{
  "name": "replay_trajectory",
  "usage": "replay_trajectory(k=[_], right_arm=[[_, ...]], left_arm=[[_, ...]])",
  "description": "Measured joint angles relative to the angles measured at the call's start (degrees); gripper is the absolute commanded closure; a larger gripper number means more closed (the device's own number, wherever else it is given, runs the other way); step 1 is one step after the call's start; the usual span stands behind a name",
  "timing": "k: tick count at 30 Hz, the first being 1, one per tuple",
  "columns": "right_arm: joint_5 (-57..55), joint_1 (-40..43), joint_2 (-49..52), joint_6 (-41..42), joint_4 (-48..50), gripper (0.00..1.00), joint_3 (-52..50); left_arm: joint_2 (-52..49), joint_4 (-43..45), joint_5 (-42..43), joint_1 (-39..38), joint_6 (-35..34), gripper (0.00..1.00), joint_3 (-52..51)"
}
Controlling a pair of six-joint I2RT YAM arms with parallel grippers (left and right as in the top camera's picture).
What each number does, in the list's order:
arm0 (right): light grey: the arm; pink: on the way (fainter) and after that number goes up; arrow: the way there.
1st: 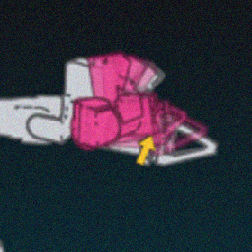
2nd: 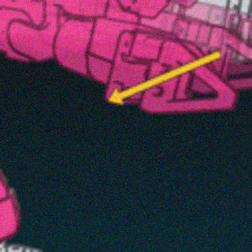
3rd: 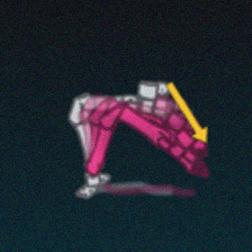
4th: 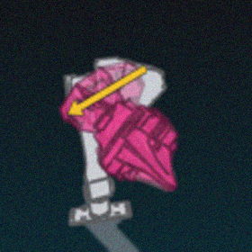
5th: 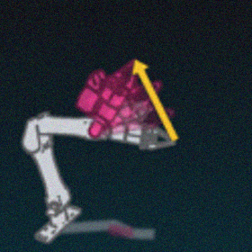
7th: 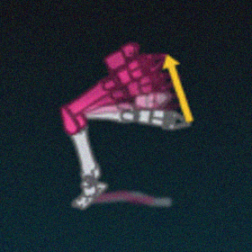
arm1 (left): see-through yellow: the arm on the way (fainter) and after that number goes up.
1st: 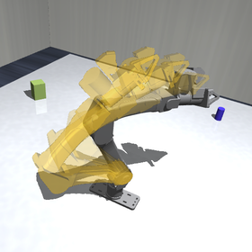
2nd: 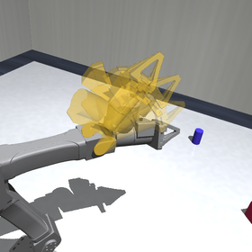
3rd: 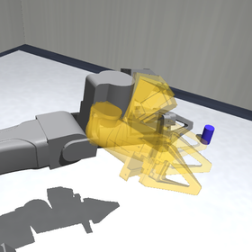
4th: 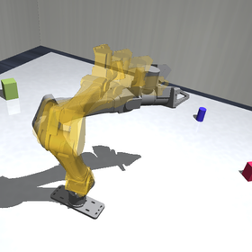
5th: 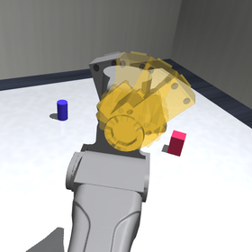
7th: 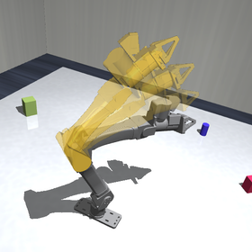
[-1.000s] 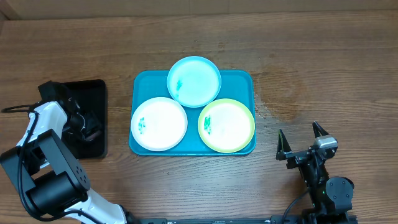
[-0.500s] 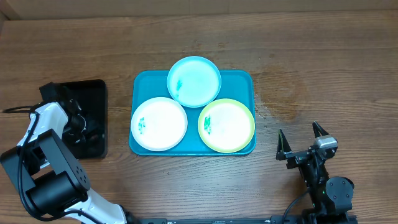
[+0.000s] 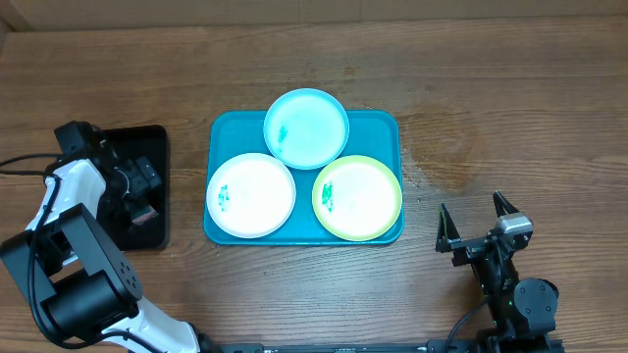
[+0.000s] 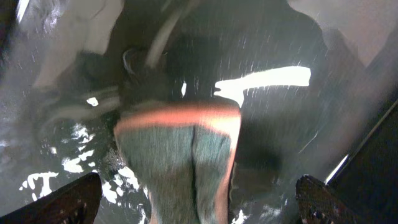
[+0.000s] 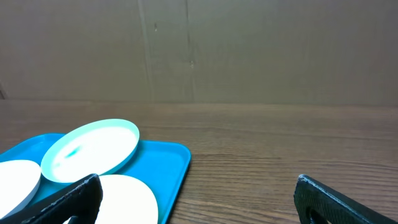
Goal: Clean dirty plates on tray and stack at the side
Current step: 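Lift the sponge with the left gripper off the black tray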
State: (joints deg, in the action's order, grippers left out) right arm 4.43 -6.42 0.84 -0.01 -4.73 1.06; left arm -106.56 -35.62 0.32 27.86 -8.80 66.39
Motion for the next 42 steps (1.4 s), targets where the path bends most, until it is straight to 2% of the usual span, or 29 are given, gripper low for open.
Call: replay_trajectory(k=[2, 4, 5, 7, 10, 13, 17, 19, 20, 22, 28, 30, 31, 33, 35, 38, 42], right_arm=[[0.0, 0.0, 0.0, 0.0, 0.0, 0.00, 0.0], [0.0, 0.0, 0.0, 0.0, 0.0, 0.00, 0.0], [0.0, 0.0, 0.0, 0.0, 0.0, 0.00, 0.0], [0.0, 0.0, 0.0, 0.0, 0.0, 0.00, 0.0], [0.0, 0.0, 0.0, 0.0, 0.0, 0.00, 0.0], [0.0, 0.0, 0.0, 0.0, 0.0, 0.00, 0.0], [0.0, 0.0, 0.0, 0.0, 0.0, 0.00, 0.0], [0.0, 0.0, 0.0, 0.0, 0.0, 0.00, 0.0], [0.0, 0.0, 0.0, 0.0, 0.0, 0.00, 0.0], [0.0, 0.0, 0.0, 0.0, 0.0, 0.00, 0.0], [0.0, 0.0, 0.0, 0.0, 0.0, 0.00, 0.0], [0.0, 0.0, 0.0, 0.0, 0.0, 0.00, 0.0], [0.0, 0.0, 0.0, 0.0, 0.0, 0.00, 0.0], [0.0, 0.0, 0.0, 0.0, 0.0, 0.00, 0.0], [0.0, 0.0, 0.0, 0.0, 0.0, 0.00, 0.0], [0.0, 0.0, 0.0, 0.0, 0.0, 0.00, 0.0], [0.0, 0.0, 0.0, 0.0, 0.0, 0.00, 0.0]], left_arm=[[0.0, 1.2, -0.1, 0.0, 0.0, 0.00, 0.0], [-0.1, 1.9, -0.1, 0.0, 0.0, 0.09, 0.0], [-0.2, 2.2, -0.2, 0.0, 0.1, 0.17, 0.0], [-0.8, 2.8, -0.2, 0.0, 0.0, 0.43, 0.1], [-2.5, 3.1, -0.5, 0.0, 0.3, 0.59, 0.1], [-3.3, 3.1, -1.2, 0.2, 0.6, 0.96, 0.8], [-3.6, 3.1, -1.4, 0.4, 1.1, 0.94, 1.2], [-3.6, 2.9, -1.4, 0.4, 1.2, 0.24, 1.3], [-3.7, 2.7, -1.4, 0.4, 1.5, 0.00, 1.3], [-3.7, 1.2, -1.1, 0.4, 1.5, 0.00, 1.6], [-3.7, -4.5, -1.3, 0.3, 1.6, 0.01, 2.4], [-3.7, -6.2, -1.4, 0.3, 1.5, 0.10, 2.6], [-3.8, -7.2, -1.4, 0.3, 1.6, 0.21, 2.8], [-4.1, -9.6, -1.3, 0.3, 1.5, 0.55, 3.5], [-4.5, -11.6, -1.1, 0.3, 1.7, 0.80, 4.4], [-5.5, -15.4, -1.1, 0.3, 1.6, 0.96, 7.3], [-6.0, -20.5, -1.2, 0.3, 1.9, 0.96, 13.3]])
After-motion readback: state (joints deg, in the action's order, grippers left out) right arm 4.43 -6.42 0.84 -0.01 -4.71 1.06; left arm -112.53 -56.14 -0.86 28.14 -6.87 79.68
